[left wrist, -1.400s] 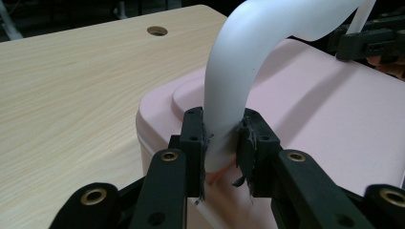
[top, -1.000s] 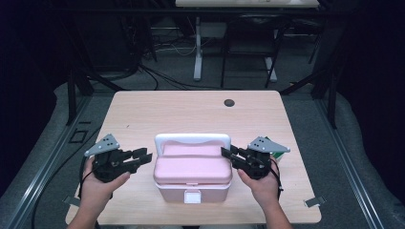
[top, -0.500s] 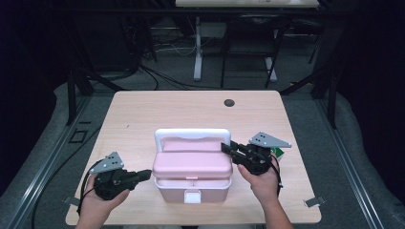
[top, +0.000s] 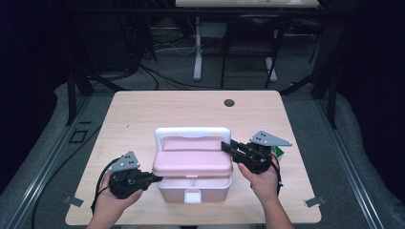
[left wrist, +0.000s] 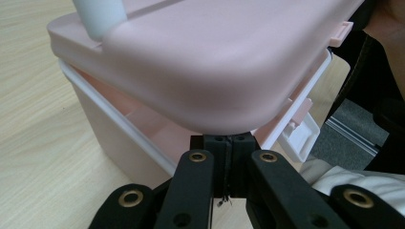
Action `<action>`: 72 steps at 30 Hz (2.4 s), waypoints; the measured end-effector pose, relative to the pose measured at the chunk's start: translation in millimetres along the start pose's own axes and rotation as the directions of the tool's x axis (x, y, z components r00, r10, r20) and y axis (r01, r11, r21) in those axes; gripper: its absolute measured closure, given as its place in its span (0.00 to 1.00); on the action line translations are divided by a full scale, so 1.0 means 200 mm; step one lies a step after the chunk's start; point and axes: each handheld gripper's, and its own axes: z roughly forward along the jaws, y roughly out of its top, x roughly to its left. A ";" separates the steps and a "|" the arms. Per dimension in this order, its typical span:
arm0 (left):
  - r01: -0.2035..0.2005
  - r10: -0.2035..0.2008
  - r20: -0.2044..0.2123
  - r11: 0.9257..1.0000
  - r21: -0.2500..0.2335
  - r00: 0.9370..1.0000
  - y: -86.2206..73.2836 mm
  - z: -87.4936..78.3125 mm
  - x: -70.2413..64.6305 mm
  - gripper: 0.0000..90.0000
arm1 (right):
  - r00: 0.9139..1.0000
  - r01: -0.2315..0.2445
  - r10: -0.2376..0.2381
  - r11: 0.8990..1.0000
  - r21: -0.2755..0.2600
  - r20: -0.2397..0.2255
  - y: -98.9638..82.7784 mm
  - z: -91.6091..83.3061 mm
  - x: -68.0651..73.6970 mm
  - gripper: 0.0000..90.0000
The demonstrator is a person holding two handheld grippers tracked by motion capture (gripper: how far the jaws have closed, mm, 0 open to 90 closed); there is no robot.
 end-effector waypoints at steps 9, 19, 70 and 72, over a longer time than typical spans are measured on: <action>0.004 -0.004 0.000 1.000 0.008 1.000 0.01 0.03 0.00 1.00 | 1.000 0.001 -0.001 1.000 -0.002 -0.006 0.00 0.00 -0.01 0.82; 0.005 -0.005 -0.005 1.000 0.003 1.000 0.01 0.02 0.00 1.00 | 0.999 -0.037 0.037 0.999 -0.003 -0.027 -0.01 -0.01 -0.02 0.75; -0.028 0.026 -0.045 0.998 -0.053 0.999 0.39 -0.05 0.12 0.99 | 1.000 0.016 -0.015 0.997 0.072 -0.015 -0.16 -0.07 -0.01 0.79; -0.020 0.018 -0.041 0.998 -0.057 0.999 0.40 -0.05 0.13 0.99 | 1.000 0.024 -0.023 0.996 0.083 -0.021 -0.15 -0.07 0.00 0.81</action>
